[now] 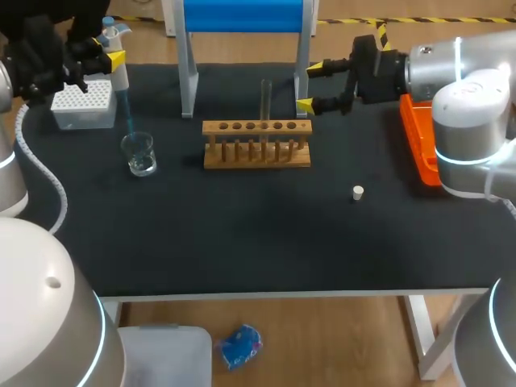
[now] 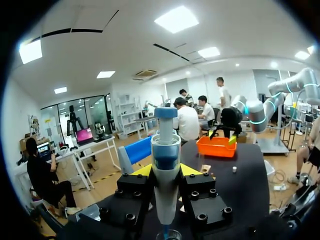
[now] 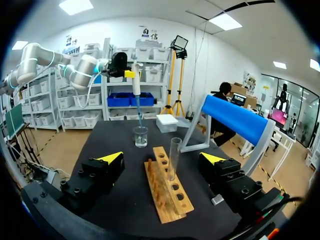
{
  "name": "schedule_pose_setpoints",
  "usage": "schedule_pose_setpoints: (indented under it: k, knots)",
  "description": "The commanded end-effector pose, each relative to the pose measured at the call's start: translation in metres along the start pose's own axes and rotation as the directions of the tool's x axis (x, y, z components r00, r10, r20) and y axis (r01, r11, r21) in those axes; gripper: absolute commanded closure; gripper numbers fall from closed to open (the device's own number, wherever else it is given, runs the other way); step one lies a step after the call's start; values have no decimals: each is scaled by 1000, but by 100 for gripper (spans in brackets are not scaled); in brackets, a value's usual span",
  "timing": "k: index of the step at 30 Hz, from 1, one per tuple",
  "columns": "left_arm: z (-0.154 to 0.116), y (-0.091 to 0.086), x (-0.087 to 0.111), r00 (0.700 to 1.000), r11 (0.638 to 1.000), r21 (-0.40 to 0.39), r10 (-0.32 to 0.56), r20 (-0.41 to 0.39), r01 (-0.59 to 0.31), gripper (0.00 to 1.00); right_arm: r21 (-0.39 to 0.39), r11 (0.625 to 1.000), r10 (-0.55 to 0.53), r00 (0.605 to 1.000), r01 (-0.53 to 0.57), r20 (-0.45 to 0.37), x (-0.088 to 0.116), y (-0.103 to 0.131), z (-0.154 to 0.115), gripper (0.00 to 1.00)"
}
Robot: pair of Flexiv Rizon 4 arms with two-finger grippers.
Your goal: Invert the test tube, pick up the pipette, mount the tip to pipette, aspirate from beaker and dispense into the tube, eject the tip, return the pipette, and cap with the stopper.
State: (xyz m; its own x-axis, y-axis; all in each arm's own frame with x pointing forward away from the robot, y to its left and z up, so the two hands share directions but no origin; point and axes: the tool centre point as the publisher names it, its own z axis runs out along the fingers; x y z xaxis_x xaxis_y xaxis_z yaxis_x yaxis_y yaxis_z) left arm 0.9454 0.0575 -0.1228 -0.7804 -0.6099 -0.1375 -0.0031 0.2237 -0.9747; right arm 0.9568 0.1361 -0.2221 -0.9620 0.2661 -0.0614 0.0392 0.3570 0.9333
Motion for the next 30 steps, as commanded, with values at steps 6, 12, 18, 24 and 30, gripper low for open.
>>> schedule_pose_setpoints:
  k: [6, 12, 18, 24, 30]
  knots:
    - [37, -66, 25, 996, 997, -72, -24, -81, 18, 100, -1, 1000, 0, 1000, 0, 2, 0, -1, 0, 0]
    - [78, -110, 55, 985, 997, -78, -20, -173, 7, 100, -1, 1000, 0, 1000, 0, 2, 0, -1, 0, 0]
    - [117, -133, 77, 968, 998, -56, -26, -250, 13, 100, -1, 1000, 0, 1000, 0, 2, 0, -1, 0, 0]
    - [134, -145, 83, 961, 1000, 4, -11, -277, 13, 100, -1, 1000, 0, 1000, 0, 2, 0, -1, 0, 0]
    - [134, -145, 83, 961, 1000, 4, -11, -277, 13, 100, -1, 1000, 0, 1000, 0, 2, 0, -1, 0, 0]
